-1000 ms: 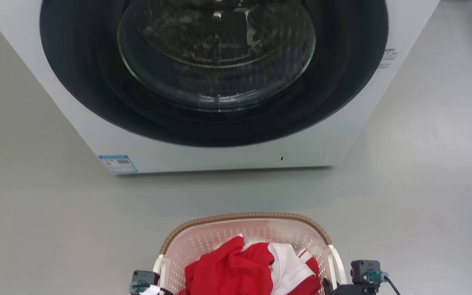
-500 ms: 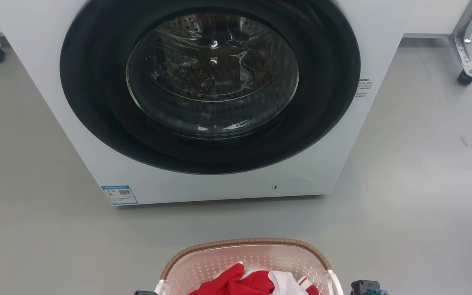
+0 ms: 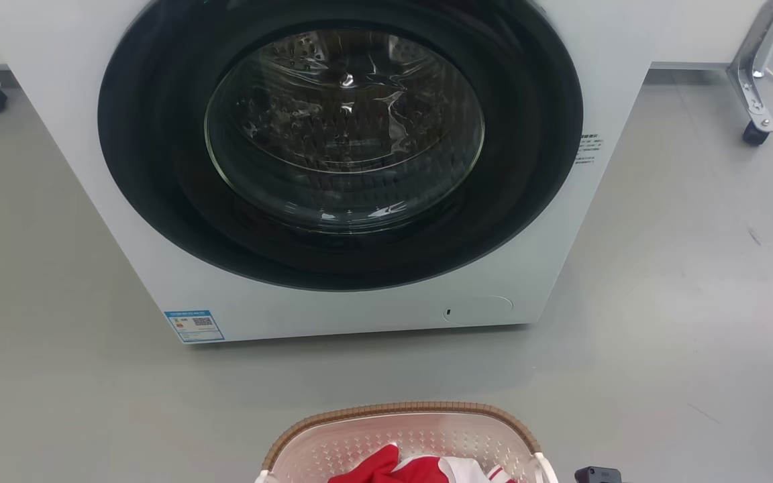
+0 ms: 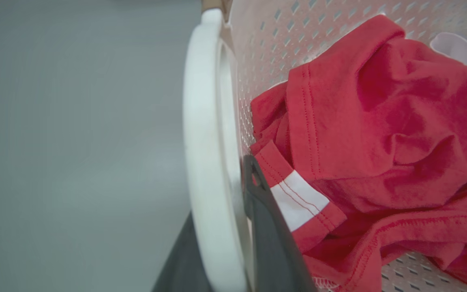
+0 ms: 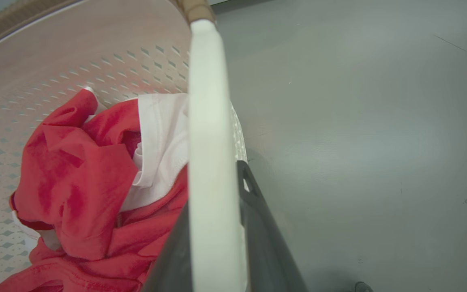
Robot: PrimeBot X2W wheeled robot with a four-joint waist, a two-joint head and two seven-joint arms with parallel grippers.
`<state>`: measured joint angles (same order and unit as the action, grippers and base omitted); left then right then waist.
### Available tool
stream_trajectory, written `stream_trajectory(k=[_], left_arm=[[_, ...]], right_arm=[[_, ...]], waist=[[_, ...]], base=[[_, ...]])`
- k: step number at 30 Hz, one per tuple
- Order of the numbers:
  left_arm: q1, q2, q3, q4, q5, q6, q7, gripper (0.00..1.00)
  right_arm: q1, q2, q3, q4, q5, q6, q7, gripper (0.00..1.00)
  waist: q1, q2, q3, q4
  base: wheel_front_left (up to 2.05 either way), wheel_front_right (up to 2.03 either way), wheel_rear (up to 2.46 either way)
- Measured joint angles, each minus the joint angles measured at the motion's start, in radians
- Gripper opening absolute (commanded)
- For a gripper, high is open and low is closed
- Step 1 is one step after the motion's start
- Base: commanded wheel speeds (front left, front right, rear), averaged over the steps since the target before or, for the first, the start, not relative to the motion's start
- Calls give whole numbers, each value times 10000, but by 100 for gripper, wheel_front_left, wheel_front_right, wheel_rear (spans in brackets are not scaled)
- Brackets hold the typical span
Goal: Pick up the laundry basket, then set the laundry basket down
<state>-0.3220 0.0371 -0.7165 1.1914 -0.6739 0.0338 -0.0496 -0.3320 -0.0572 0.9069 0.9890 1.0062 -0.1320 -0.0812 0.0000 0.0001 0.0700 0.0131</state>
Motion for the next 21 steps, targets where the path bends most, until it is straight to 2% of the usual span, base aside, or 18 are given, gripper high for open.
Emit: stream_trajectory(k=[21], left_arm=[[40,6,-132,92,-115,-75,86,0]], right_arm=[[-2,0,656,188,794,-2,-192,0]], waist=[[0,0,-214,-5]], base=[[0,0,0]])
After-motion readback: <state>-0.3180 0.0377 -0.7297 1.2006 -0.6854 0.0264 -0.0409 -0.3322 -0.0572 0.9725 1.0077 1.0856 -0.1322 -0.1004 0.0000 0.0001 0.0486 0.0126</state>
